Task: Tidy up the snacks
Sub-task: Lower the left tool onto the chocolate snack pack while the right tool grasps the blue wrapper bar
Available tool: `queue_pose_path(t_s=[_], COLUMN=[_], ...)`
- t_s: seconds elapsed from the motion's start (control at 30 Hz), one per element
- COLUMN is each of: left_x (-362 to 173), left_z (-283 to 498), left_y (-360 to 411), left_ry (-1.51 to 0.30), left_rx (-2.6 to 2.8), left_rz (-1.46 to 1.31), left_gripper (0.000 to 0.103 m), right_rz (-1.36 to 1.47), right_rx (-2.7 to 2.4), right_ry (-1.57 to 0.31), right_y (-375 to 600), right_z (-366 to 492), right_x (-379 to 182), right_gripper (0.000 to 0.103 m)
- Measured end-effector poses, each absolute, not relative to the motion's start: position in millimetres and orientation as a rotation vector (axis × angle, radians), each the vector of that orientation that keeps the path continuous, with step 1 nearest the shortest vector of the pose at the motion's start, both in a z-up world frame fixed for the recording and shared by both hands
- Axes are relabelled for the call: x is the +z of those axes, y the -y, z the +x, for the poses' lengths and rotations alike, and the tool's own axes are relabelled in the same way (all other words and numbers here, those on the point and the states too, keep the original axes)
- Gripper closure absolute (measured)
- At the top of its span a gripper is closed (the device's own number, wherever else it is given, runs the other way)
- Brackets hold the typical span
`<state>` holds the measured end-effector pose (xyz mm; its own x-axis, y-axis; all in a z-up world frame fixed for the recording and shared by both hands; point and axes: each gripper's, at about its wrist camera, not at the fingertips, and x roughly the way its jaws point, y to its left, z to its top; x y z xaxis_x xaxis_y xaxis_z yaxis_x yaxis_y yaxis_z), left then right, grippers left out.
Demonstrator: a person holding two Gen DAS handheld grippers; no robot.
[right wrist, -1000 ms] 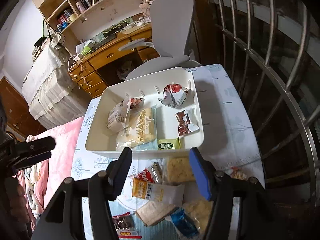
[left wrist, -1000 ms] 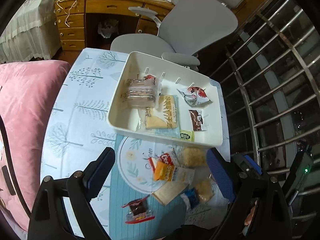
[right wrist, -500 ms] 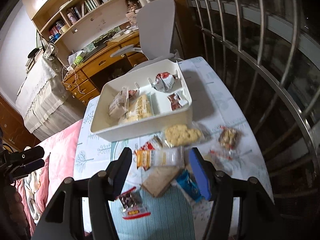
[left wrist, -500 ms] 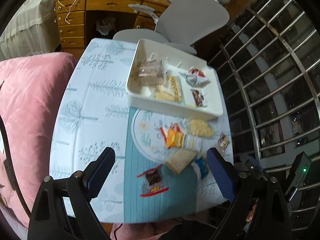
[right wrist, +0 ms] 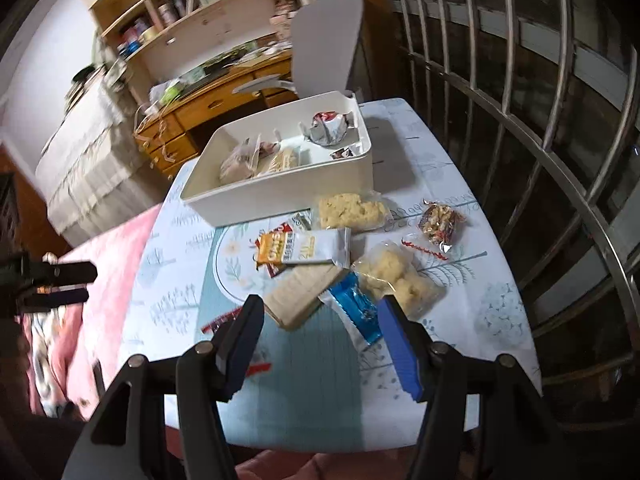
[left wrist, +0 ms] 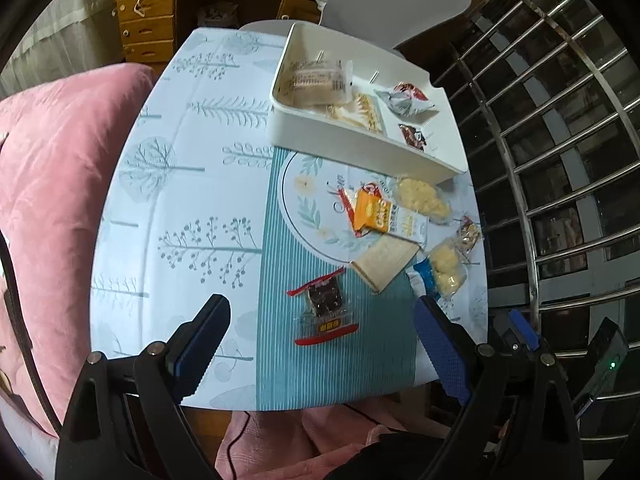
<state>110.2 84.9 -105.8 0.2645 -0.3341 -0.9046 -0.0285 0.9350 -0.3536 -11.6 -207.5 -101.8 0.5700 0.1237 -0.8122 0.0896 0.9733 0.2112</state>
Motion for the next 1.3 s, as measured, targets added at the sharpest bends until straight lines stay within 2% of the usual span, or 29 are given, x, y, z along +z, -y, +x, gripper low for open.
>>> queue_pose_path(t_s=[0.53,0.93,1.3], left_x=[-174.5,-236.2,-267.3], left_z=[108.9,117.9,134.5], left_y=[-30.7,-11.5,5.6], left_ry=[-1.345,-1.437,-1.490], left_rx=[-0.120,0.082,0.134], left_rz=[-0.350,-0.324,-0.256], left_gripper=[0.011,0.011,0.021], right_rz=[0.026,-0.069,-0.066], right_rx=[0.232,0.419,0.434], right_ry=[-0.921,-0.988,-1.019], right_y=[216.2,212.4,217.9], right_z=[-5.6,14.5,34.1], right_x=[-153.9,-203.4,-220.8], right_gripper=[0.044,0.044,0.044])
